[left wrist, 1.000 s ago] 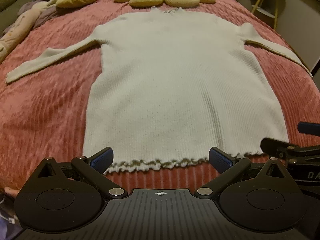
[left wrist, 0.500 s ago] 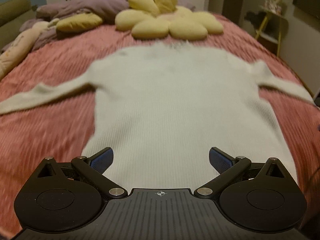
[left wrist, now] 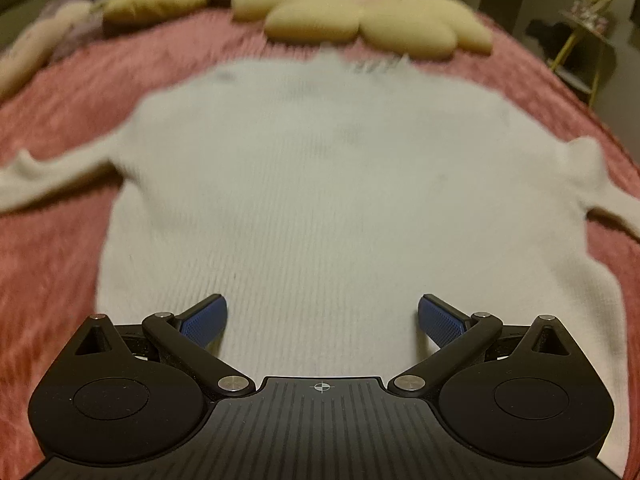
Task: Fold small clothes
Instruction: 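Reach both tools to the sleeve cuffs and close both grippers on them, then carry both cuffs across the sweater body and open both grippers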
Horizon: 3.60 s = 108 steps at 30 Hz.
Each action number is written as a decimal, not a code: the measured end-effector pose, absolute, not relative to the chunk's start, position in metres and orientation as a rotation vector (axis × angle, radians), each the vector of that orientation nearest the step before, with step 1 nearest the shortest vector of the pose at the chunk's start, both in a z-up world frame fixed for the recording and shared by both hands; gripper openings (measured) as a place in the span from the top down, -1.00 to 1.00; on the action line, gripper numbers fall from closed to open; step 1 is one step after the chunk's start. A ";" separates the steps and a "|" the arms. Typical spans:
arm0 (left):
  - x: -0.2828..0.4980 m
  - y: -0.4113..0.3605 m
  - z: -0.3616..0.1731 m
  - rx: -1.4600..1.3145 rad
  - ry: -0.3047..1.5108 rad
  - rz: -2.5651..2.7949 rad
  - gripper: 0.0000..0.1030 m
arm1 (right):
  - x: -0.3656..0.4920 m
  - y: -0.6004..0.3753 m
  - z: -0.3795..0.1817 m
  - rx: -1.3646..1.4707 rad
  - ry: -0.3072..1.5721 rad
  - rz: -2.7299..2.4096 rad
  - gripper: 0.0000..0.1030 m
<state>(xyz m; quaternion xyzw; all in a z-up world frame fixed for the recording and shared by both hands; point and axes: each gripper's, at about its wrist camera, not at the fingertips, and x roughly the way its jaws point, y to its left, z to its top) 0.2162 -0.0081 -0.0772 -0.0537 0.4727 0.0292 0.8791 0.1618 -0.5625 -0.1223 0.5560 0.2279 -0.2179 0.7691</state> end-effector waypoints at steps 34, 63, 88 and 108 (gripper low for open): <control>0.274 -0.014 -0.044 -0.362 0.911 -0.249 -1.00 | 0.226 -0.201 -0.085 -0.326 0.557 0.128 0.29; 0.362 -0.097 -0.072 -0.486 1.029 -0.473 0.74 | 0.230 -0.321 -0.093 -0.061 0.604 -0.188 0.48; 0.360 0.100 -0.055 -0.324 0.832 -0.028 0.75 | 0.265 -0.211 -0.078 -0.307 0.619 0.064 0.05; 0.350 0.126 -0.077 -0.357 0.843 -0.041 0.74 | 0.286 -0.169 -0.121 -0.693 0.574 -0.127 0.80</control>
